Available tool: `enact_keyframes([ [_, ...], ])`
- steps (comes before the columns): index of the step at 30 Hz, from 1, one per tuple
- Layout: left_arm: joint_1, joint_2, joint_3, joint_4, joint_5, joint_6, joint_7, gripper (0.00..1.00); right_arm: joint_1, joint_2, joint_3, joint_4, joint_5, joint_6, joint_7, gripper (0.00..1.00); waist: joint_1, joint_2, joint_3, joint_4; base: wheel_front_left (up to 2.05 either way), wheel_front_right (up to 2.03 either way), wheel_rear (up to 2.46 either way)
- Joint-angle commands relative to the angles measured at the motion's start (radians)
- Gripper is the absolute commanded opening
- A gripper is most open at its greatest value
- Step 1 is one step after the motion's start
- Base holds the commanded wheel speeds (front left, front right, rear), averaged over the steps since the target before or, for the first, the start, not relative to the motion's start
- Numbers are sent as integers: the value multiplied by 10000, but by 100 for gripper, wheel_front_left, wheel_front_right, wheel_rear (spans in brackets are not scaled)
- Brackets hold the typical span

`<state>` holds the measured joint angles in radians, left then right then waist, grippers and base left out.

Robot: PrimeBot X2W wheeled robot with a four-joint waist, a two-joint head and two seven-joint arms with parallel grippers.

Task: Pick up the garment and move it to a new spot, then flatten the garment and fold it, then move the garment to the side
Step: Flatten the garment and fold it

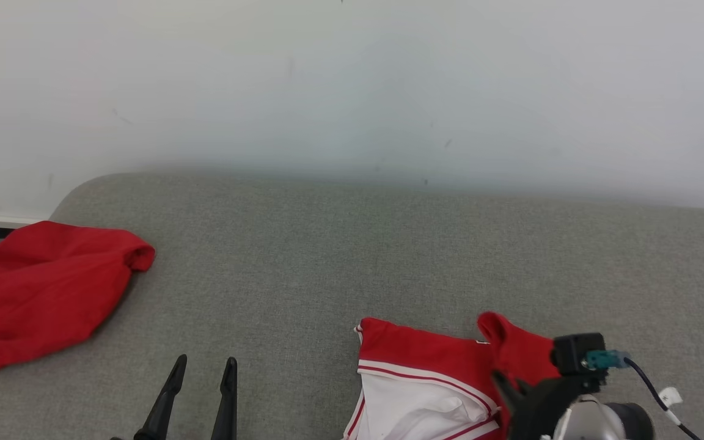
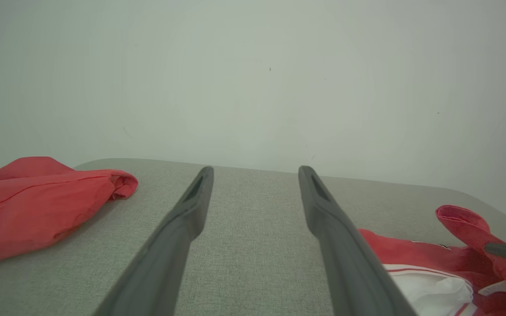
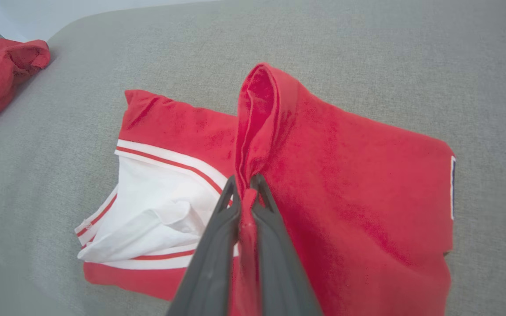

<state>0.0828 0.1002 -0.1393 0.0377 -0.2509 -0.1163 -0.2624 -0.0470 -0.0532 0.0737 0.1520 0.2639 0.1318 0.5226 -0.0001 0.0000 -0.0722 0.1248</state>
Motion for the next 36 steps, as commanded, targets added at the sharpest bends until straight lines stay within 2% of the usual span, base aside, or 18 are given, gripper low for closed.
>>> enact_keyframes([
  [1,-30,13,-8,20,-39,-50,-31,100,-262,26,233,70,330,-25,-55,0,1,0,-2,39,0,0,0],
  [10,-150,88,-172,155,-90,-97,-31,100,-1290,25,2153,1308,1644,-25,-600,0,1,0,16,371,0,0,0],
  [31,-344,23,-333,313,-100,-140,-32,100,-3402,28,4222,4749,3019,-25,-2119,0,1,0,219,847,0,0,0],
  [32,-354,22,-337,325,-103,-141,-32,100,-3428,34,4345,4805,3202,-25,-2146,31,1,0,217,854,0,0,0],
  [33,-357,21,-331,325,-107,-143,-32,100,-3451,40,4432,4823,3429,-23,-2201,100,1,0,214,848,0,0,0],
  [36,-314,28,-298,335,-93,-147,-32,100,-3515,38,4988,4469,4912,-25,-2282,100,1,0,178,800,0,0,0],
])
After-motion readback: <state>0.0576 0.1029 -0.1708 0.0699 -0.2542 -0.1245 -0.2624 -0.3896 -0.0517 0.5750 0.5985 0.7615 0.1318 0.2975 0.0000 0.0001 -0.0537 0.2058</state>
